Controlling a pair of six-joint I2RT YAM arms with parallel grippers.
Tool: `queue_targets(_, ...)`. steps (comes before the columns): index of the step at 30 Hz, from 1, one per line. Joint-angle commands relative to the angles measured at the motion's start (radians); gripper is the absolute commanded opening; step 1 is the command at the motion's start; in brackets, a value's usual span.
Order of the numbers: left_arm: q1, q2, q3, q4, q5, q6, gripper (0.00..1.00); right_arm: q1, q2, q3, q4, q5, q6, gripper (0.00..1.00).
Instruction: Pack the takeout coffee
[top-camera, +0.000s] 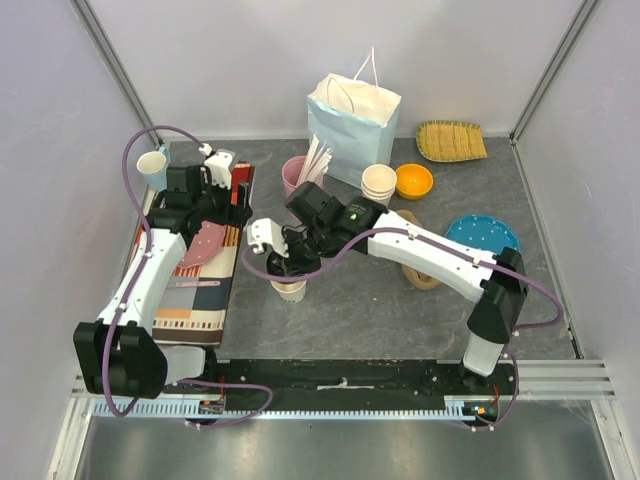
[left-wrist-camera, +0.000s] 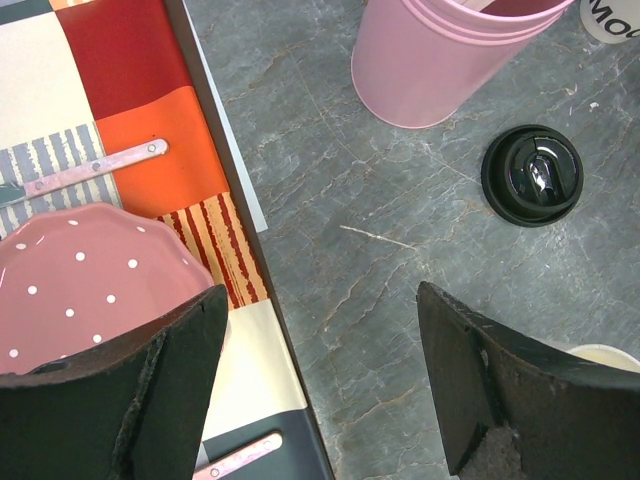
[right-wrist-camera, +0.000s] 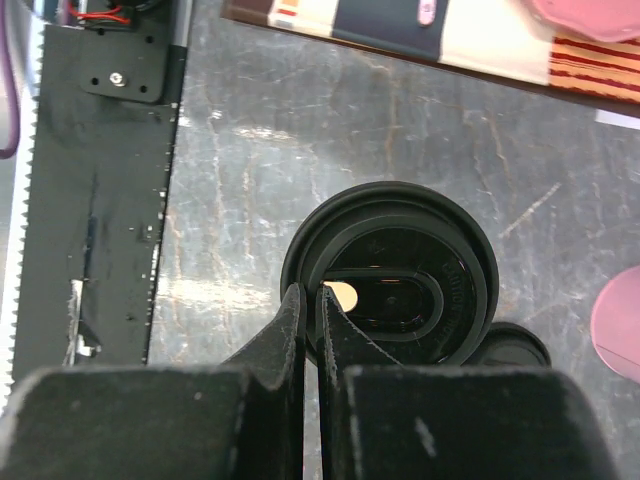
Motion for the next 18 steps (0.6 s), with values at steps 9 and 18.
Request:
queue_targets(9,0.002,-0.037,-0.006,-0.005,0.034,0.029,0.8,0.044,0.08,0.018,-0.016,0.07,0.013,0.0)
queue_targets(18,0.002,-0.042,-0.012,-0.005,0.034,0.032,0.81,0.045,0.115,0.03,-0.016,0.071,0.003,0.0)
